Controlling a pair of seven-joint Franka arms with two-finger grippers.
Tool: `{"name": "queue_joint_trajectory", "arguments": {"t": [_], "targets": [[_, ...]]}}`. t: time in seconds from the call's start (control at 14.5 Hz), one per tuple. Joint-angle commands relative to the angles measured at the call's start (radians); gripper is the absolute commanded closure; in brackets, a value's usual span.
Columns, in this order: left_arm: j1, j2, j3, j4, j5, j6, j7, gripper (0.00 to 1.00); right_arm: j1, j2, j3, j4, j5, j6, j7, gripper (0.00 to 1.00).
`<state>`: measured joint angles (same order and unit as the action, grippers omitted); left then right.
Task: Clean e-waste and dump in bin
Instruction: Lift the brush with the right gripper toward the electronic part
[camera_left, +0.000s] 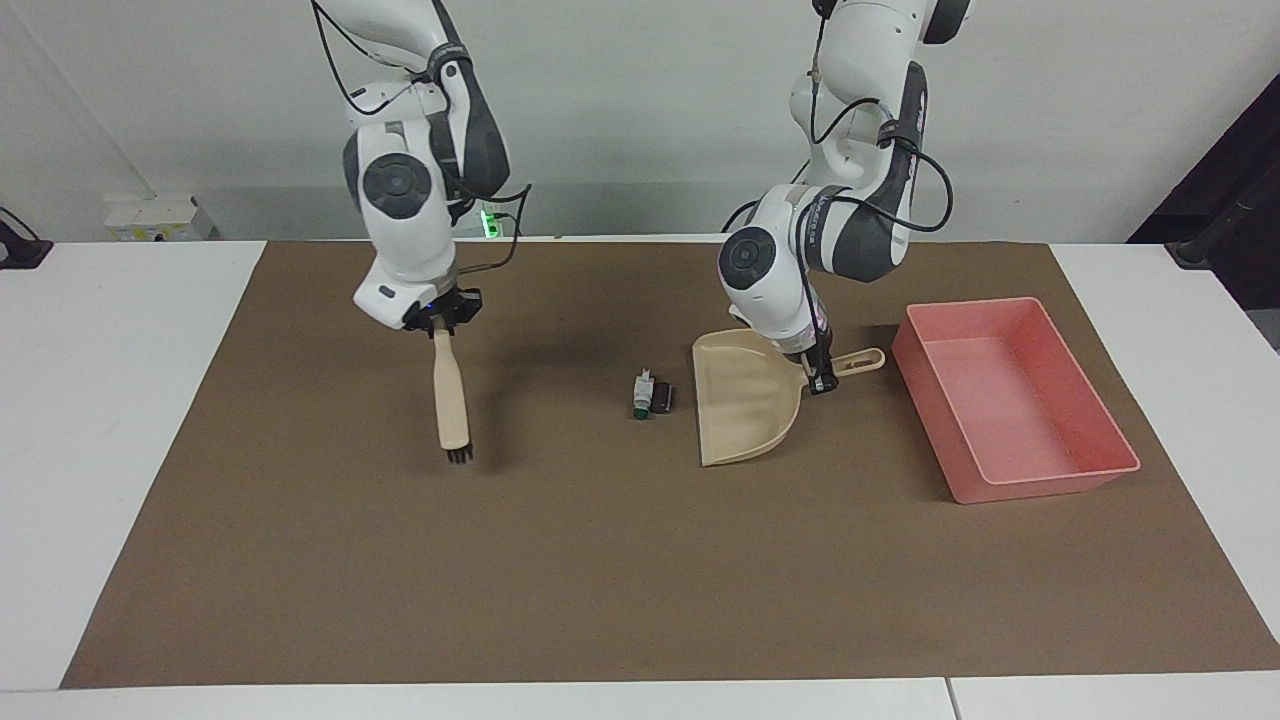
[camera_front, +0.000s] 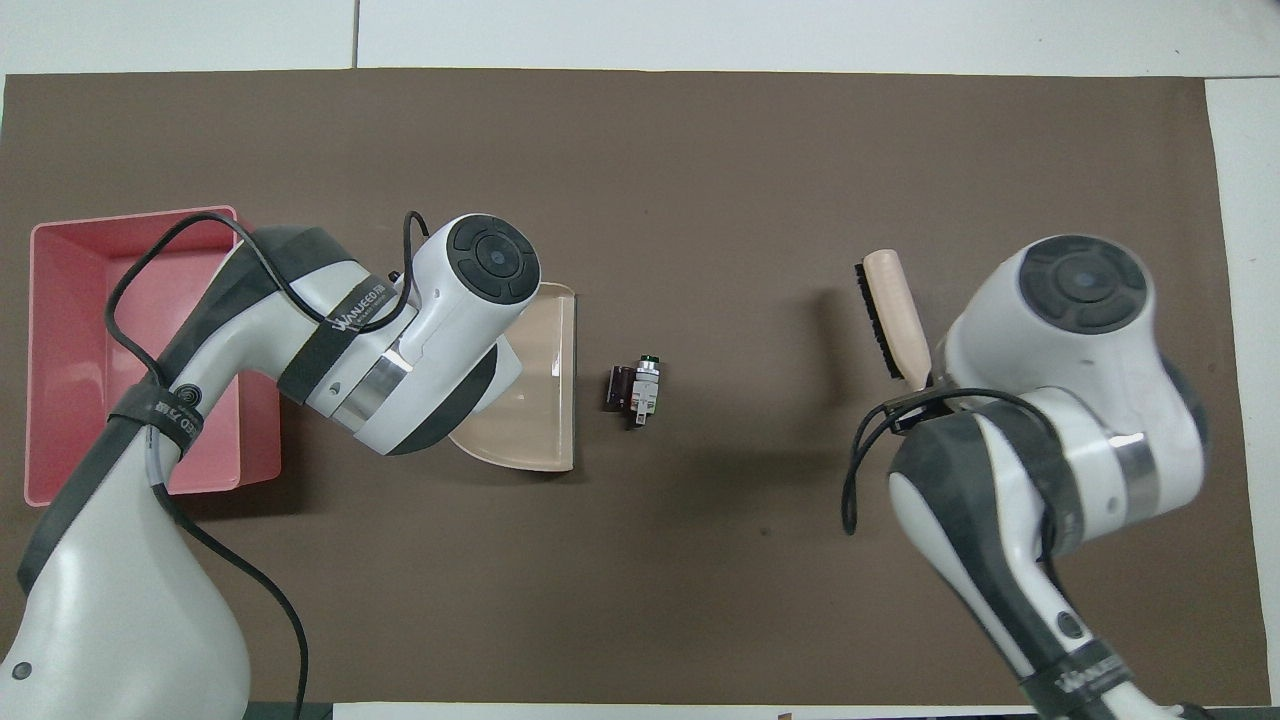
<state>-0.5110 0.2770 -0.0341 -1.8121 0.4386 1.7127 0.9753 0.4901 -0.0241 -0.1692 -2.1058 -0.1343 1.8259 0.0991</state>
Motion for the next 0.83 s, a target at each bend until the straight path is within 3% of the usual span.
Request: {"name": "queue_joint_trajectory", "arguments": {"t": [0.0, 0.14, 0.34, 0.48, 0.76], "targets": [[-0.018, 0.011, 0.013, 0.011, 0.019, -0.033, -0.010, 1.00, 0.054, 0.051, -0.004, 0.048, -0.033, -0.042, 0.036, 1.00], [-0.017, 0.011, 0.013, 0.011, 0.019, -0.038, -0.010, 1.00, 0.092, 0.117, 0.007, 0.146, -0.022, -0.103, 0.153, 1.00], [-0.014, 0.011, 0.013, 0.010, 0.019, -0.041, -0.010, 1.00, 0.189, 0.286, 0.010, 0.309, -0.007, -0.139, 0.402, 1.00], [-0.012, 0.010, 0.013, 0.010, 0.019, -0.045, -0.009, 1.00, 0.203, 0.338, 0.010, 0.322, 0.036, -0.097, 0.525, 1.00], [-0.009, 0.010, 0.011, 0.010, 0.019, -0.050, -0.007, 1.00, 0.212, 0.349, 0.010, 0.314, 0.039, -0.096, 0.536, 1.00]]}}
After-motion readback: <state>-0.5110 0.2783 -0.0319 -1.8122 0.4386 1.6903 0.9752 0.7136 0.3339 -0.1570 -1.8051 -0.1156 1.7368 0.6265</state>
